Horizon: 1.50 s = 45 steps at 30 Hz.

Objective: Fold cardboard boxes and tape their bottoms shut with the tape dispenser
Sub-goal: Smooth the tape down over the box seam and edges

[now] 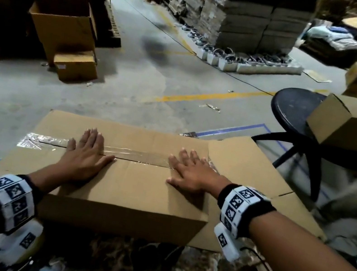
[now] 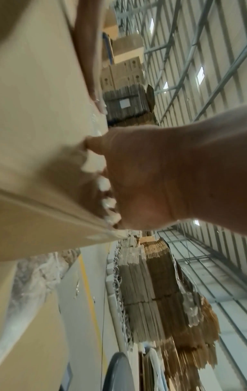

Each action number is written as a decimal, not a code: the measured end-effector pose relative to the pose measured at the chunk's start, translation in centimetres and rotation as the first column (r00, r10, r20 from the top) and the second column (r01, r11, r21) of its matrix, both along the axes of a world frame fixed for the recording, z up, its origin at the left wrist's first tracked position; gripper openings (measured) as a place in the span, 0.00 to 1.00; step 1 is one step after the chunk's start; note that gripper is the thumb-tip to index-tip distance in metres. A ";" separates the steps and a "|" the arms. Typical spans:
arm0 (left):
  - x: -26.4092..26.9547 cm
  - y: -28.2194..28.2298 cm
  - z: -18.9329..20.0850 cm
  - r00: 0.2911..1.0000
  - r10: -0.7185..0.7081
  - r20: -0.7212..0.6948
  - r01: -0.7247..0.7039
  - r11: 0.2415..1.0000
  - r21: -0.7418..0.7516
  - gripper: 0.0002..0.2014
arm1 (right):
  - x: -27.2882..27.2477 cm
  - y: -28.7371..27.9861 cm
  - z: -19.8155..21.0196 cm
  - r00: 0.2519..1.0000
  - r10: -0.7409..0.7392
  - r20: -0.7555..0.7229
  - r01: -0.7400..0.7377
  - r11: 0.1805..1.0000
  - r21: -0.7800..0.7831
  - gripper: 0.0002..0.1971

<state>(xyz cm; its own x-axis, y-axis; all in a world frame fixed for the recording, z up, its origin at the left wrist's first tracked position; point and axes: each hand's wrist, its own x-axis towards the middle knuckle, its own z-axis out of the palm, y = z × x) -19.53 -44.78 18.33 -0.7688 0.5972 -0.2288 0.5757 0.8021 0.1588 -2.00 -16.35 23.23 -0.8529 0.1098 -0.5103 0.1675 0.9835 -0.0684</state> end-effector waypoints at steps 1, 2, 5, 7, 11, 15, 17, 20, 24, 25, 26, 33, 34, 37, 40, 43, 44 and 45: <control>0.5 0.7 0.1 0.999 -0.032 0.001 0.032 0.999 0.011 0.51 | -0.1 0.8 0.6 0.999 0.020 0.041 -0.019 1.000 -0.010 0.43; 0.8 1.1 0.2 0.998 -0.061 -0.004 0.061 0.998 0.013 0.51 | -0.4 1.4 1.3 0.997 0.027 0.077 -0.024 0.999 -0.034 0.44; 1.8 2.2 0.4 0.991 -0.134 -0.012 0.134 0.991 -0.006 0.52 | -0.9 2.7 2.7 0.989 0.018 0.146 -0.002 0.994 -0.110 0.44; 2.5 3.0 0.7 0.985 -0.173 -0.006 0.173 0.985 -0.008 0.54 | -0.8 3.0 2.7 0.987 -0.002 0.158 0.013 0.998 -0.065 0.46; 4.8 5.7 1.0 0.951 -0.308 -0.005 0.308 0.951 -0.027 0.53 | 0.2 2.4 0.1 0.997 -0.061 0.048 0.061 0.998 0.006 0.48; 7.8 9.3 0.8 0.909 -0.417 -0.013 0.416 0.908 -0.042 0.49 | 1.6 3.1 -1.2 0.996 0.059 -0.074 -0.060 0.998 -0.009 0.41; 8.2 10.0 0.9 0.912 -0.409 0.001 0.409 0.912 -0.043 0.48 | 2.6 4.6 -1.1 0.989 0.091 -0.112 -0.093 0.996 -0.012 0.37; 8.1 10.3 0.9 0.932 -0.361 0.022 0.361 0.932 -0.039 0.49 | 3.5 7.4 -2.2 0.983 -0.100 -0.152 0.088 0.993 -0.081 0.37; 9.1 11.8 1.3 0.968 -0.243 0.068 0.247 0.967 -0.060 0.49 | 2.8 8.1 -3.0 0.948 -0.300 -0.109 0.270 0.936 -0.225 0.51; 9.2 12.3 1.5 0.971 -0.225 0.075 0.231 0.970 -0.081 0.50 | 2.6 7.6 -2.7 0.939 -0.329 -0.096 0.296 0.919 -0.261 0.50; 9.3 12.9 1.8 0.972 -0.221 0.077 0.229 0.968 -0.103 0.51 | 2.5 7.2 -2.2 0.934 -0.346 -0.088 0.310 0.908 -0.283 0.50; 10.5 15.5 1.6 0.954 -0.286 0.095 0.296 0.946 -0.129 0.54 | 2.2 8.8 0.1 0.986 -0.135 -0.094 0.125 0.987 -0.104 0.38; 10.6 15.6 1.4 0.956 -0.280 0.091 0.290 0.947 -0.135 0.52 | 2.2 9.2 0.5 0.991 -0.090 -0.096 0.086 0.996 -0.038 0.36; 10.4 15.8 1.2 0.958 -0.274 0.088 0.285 0.943 -0.172 0.49 | 2.0 9.4 1.5 0.979 0.079 -0.187 -0.031 0.969 0.246 0.31; 10.6 16.0 1.5 0.961 -0.265 0.081 0.276 0.941 -0.196 0.49 | 1.6 8.8 0.7 0.914 0.336 -0.229 -0.252 0.910 0.329 0.32; 11.3 15.8 1.2 0.967 -0.250 0.040 0.254 0.951 -0.175 0.46 | 1.4 8.8 -1.2 0.847 0.506 -0.164 -0.479 0.859 0.177 0.31; 11.4 15.6 1.1 0.968 -0.248 0.027 0.250 0.955 -0.160 0.45 | 1.5 9.2 -1.6 0.841 0.515 -0.165 -0.495 0.856 0.147 0.34; 11.5 15.5 1.0 0.970 -0.244 0.017 0.244 0.958 -0.149 0.44 | 1.6 9.8 -1.8 0.836 0.520 -0.175 -0.503 0.854 0.134 0.39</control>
<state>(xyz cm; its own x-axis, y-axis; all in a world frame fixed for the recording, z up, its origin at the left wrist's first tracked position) -8.06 -29.27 19.33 -0.6045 0.7259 -0.3281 0.7569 0.6518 0.0476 -0.44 -6.57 21.40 -0.8799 -0.3381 -0.3339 -0.3701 0.9283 0.0355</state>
